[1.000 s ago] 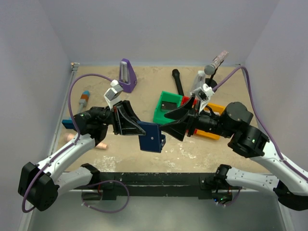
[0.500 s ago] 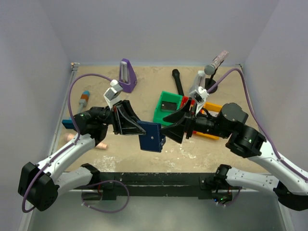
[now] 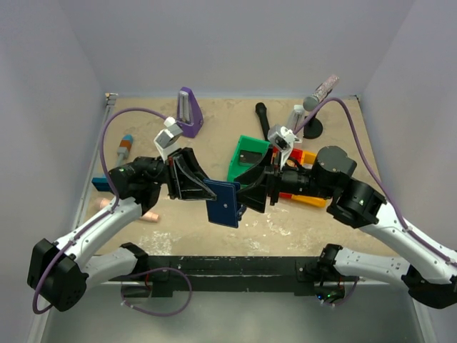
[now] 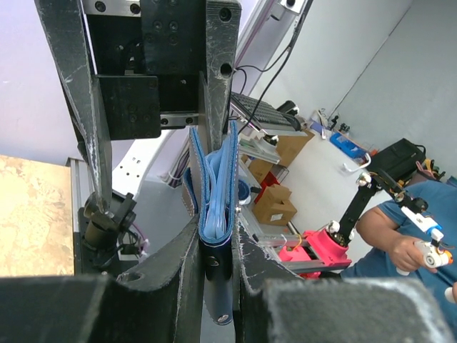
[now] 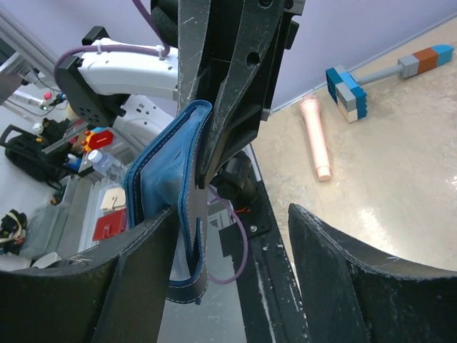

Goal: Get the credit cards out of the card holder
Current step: Open the card holder at the center of the board.

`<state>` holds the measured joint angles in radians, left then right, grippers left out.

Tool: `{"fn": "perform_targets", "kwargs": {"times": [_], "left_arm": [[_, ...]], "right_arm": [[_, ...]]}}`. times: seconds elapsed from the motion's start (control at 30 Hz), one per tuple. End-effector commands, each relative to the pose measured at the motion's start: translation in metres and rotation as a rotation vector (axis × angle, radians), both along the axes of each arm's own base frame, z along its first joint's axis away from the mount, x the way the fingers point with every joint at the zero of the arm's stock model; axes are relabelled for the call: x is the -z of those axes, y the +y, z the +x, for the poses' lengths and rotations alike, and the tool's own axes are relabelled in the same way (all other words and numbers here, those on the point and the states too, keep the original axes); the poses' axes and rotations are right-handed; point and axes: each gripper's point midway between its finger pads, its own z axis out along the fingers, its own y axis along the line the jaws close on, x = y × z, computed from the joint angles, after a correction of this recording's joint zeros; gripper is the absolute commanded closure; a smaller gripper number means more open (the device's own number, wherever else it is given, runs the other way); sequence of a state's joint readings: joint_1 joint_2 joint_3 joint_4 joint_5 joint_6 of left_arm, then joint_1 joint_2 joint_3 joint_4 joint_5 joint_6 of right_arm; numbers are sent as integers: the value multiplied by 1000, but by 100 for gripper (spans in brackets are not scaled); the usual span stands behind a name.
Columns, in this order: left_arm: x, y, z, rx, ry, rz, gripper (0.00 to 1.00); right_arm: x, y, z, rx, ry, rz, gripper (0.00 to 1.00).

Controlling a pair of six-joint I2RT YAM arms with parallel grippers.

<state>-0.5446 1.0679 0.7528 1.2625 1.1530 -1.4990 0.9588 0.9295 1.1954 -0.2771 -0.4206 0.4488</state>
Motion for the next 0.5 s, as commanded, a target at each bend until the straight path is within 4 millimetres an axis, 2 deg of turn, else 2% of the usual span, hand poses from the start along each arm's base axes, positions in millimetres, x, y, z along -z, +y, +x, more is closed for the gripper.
{"fn": "perform_targets", "kwargs": {"times": [0.0, 0.33, 0.47], "left_arm": [[-51, 17, -19, -59, -270, -277, 100], [-57, 17, -15, -83, -271, -309, 100], [-56, 16, -13, -91, -266, -309, 100]], "right_arm": [[8, 7, -11, -73, 39, -32, 34], [19, 16, -15, -127, 89, -55, 39], [21, 19, -17, -145, 99, -58, 47]]}}
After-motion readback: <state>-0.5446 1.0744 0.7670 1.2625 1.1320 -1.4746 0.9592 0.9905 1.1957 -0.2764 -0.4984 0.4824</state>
